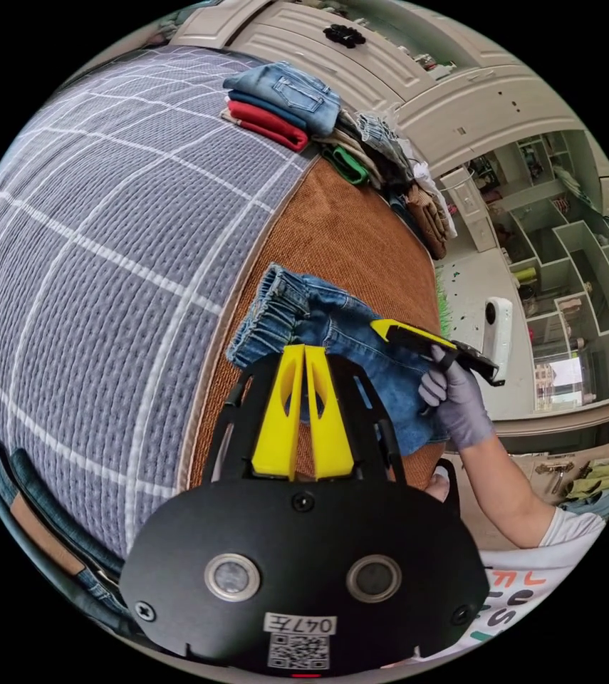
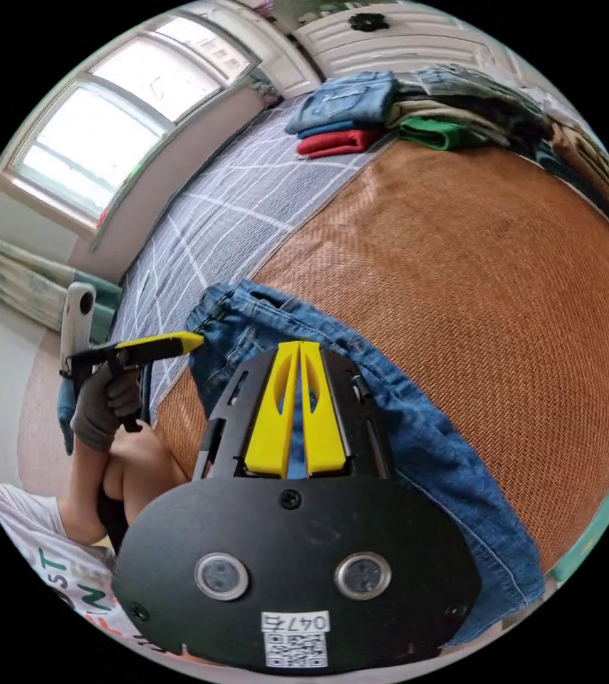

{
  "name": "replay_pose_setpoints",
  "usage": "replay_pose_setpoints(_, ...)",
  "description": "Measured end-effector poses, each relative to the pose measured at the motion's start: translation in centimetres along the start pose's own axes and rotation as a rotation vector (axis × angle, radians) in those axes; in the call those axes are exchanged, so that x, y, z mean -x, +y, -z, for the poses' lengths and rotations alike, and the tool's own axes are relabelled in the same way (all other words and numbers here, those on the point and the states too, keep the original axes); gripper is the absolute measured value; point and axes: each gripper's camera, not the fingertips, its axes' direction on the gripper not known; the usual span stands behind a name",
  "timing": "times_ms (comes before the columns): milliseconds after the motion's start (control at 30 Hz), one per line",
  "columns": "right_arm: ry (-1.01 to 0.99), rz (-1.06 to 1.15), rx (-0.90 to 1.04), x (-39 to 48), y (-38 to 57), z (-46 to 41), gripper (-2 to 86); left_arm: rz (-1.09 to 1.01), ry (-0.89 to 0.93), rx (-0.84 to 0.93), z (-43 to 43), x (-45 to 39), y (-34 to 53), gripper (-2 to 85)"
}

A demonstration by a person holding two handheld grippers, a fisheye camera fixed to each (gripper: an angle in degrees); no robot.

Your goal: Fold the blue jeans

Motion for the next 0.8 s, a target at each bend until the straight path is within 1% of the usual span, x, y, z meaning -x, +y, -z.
replay_pose_setpoints(133, -0.084, -0.097, 0.042, -3.5, 0.1, -2.6, -0.9, 0.023, 0.009, 0.006, -0.4, 0.0, -0.6, -1.0)
replay_pose_setpoints(267, -0.157, -0.130, 0.025, -4.1, 1.0, -2.3, -1.1, 0.042, 0.030, 0.002, -0.4, 0.2, -0.6, -1.0)
replay_pose_setpoints(367, -0.096, -0.045, -0.048, -1.8, 3.4, 0.9, -1.2, 0.037, 0.030, -0.015, -0.3, -0.1, -0.5, -1.0)
replay_pose_setpoints(433, -0.052, 0.003, -0.126, 0.2, 7.4, 4.1, -1.2, 0.025, 0.013, -0.042, 0.1, -0.6, -0.4, -1.0)
replay_pose_setpoints(500, 0.003, -0.001, -0.160, 1.3, 11.2, 6.1, -1.2, 0.023, -0.003, -0.062, 0.3, -0.9, -0.3, -1.0)
replay_pose_setpoints(567, 0.079, -0.009, -0.155, 2.5, 14.9, 7.5, -1.2, 0.028, -0.011, -0.070, 0.4, -1.1, -0.2, -1.0)
replay_pose_setpoints(633, 0.177, 0.022, -0.075, 4.2, 18.9, 8.3, -1.1, 0.034, -0.020, -0.077, 0.4, -1.2, 0.0, -1.0)
replay_pose_setpoints(700, 0.262, 0.021, -0.045, 5.0, 21.4, 9.3, -0.8, 0.024, -0.021, -0.089, 0.4, -1.4, 0.2, -0.9)
replay_pose_setpoints(800, 0.345, -0.061, -0.135, 5.0, 24.8, 12.5, 0.5, -0.060, 0.028, -0.099, 0.4, -2.7, 0.3, -0.7)
